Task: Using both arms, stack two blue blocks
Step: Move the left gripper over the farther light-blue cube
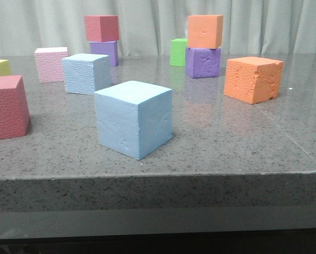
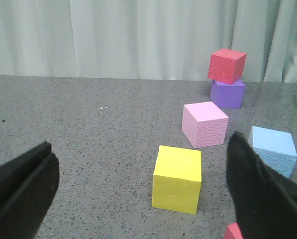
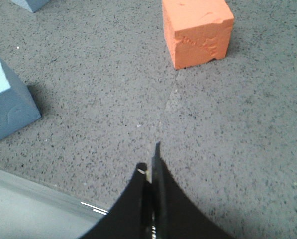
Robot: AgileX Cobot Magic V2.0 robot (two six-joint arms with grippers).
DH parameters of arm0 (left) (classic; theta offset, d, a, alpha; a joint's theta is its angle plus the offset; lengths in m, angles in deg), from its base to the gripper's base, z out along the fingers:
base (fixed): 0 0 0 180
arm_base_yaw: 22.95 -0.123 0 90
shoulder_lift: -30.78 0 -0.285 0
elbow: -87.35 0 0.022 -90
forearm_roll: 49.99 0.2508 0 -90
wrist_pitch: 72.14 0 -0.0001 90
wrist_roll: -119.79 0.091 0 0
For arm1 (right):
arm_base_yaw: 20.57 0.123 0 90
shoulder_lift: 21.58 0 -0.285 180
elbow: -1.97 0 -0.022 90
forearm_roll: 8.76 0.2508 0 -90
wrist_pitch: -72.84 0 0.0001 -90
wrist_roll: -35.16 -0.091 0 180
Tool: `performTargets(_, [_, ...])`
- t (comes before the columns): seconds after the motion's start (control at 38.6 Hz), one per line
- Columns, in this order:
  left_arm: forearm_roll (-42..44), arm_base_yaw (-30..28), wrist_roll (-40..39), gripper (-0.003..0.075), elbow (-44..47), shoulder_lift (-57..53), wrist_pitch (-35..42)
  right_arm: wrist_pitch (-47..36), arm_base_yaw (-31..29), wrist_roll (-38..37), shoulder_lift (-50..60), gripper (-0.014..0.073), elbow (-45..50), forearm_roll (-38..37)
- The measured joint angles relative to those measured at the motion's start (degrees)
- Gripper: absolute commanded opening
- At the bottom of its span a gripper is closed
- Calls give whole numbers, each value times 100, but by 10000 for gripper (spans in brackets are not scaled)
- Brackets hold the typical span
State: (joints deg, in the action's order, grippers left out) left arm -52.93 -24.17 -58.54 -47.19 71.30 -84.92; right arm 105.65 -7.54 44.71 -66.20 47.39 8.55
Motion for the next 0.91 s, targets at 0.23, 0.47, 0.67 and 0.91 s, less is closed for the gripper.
performTargets(0.23, [0,376,0,661,-725,1171,-19,-133,0,0,565,-69,275,0])
performTargets(0.47, [0,1204,0,661,-2159,2909,-887,-153,0,0,578,-69,275,0])
performTargets(0.67, [0,1844,256,661,-3890,4536,-2189,-153,0,0,578,-69,284,0])
performTargets(0.91, [0,2258,469,661,-5559,5989,-3280,-153,0,0,578,-69,284,0])
